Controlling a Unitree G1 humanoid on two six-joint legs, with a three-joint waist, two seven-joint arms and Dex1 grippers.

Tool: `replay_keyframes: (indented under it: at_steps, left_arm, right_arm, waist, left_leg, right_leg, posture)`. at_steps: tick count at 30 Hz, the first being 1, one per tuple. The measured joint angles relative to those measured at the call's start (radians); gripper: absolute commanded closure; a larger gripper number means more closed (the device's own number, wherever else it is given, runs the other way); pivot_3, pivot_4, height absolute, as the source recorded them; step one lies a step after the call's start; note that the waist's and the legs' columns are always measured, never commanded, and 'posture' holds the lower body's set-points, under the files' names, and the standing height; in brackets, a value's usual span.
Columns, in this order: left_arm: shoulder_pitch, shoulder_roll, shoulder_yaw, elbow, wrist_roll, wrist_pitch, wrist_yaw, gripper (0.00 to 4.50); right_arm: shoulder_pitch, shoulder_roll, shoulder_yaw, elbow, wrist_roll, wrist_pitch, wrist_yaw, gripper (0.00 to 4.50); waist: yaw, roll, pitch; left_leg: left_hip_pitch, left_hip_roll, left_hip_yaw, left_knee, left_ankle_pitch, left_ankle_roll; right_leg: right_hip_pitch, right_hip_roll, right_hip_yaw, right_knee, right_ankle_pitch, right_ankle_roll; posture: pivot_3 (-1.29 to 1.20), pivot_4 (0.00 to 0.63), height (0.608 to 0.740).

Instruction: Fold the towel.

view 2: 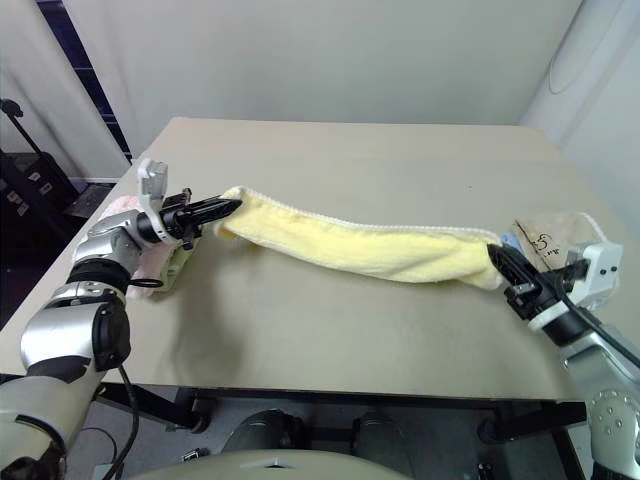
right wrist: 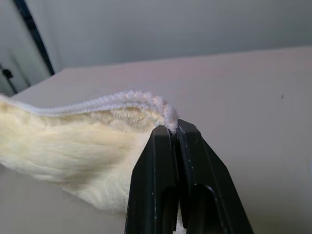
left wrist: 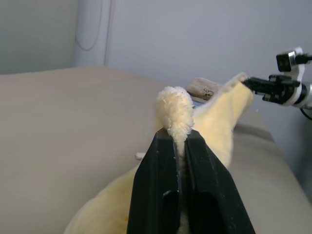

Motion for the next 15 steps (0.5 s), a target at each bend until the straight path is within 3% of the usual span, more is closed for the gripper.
replay_keyframes:
  at_steps: [8, 15]
  left_arm:
    - [0.219, 0.189, -0.173, -0.328, -0.246, 0.239, 0.000, 4.47]
    - [0.427, 0.309, -0.255, -0.530, -0.392, 0.228, 0.000, 4.47]
  right_arm:
    - [0.159, 0.002, -0.020, -0.074, 0.033, 0.008, 0.048, 4.50]
    - [0.282, 0.022, -0.016, -0.105, 0.015, -0.038, 0.122, 4.50]
  waist:
    - [0.000, 0.000, 0.000]
    - [0.001, 0.002, -0.001]
  left_leg:
    - [0.005, -0.001, 0.002, -0.015, 0.000, -0.001]
    - [0.004, -0.002, 0.003, -0.020, 0.000, -0.002]
  right_leg:
    - [0.000, 0.000, 0.000, -0.012, 0.001, -0.002]
    - [-0.002, 0.000, 0.000, -0.015, -0.002, -0.001]
  posture:
    - [0.00, 0.000, 0.740]
    - [0.00, 0.000, 0.740]
